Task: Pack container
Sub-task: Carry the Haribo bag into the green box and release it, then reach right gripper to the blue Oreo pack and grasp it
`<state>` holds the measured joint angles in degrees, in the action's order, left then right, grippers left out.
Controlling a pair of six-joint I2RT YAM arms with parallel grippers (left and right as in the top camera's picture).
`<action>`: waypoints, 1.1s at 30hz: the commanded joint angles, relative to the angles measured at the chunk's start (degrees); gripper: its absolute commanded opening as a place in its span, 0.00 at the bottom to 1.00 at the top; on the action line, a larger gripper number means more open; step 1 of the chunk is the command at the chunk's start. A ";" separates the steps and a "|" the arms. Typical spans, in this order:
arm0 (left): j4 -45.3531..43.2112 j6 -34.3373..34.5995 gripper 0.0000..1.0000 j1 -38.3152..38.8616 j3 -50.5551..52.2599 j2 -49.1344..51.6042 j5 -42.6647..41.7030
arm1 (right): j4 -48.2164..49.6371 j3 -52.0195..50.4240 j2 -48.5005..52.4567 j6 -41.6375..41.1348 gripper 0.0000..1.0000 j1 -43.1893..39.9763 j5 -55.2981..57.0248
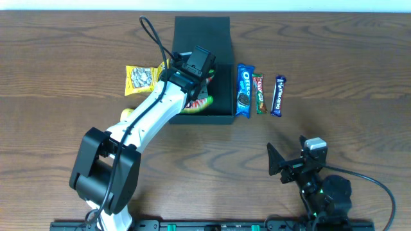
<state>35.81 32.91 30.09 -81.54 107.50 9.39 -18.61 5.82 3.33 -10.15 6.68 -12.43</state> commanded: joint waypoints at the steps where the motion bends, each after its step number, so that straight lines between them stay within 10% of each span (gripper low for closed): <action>1: 0.17 -2.40 0.95 -0.17 0.44 0.00 0.15 | -0.31 -0.04 -0.04 0.35 0.99 0.48 0.15; 14: -14.19 -23.98 0.95 -1.86 -0.83 -6.75 12.61 | -0.31 -0.04 -0.04 0.35 0.99 0.48 0.15; 22: -21.11 -25.59 0.95 -12.33 -0.83 -7.13 4.92 | 2.38 -0.04 -0.04 0.28 0.99 0.48 0.11; 33: -18.99 -25.66 0.95 -17.75 -0.83 -7.13 0.98 | 12.20 -0.04 -0.04 -39.50 0.99 0.48 -8.57</action>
<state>16.64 8.27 12.12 -81.60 100.33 11.31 -7.40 5.78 3.38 -39.38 6.68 -18.90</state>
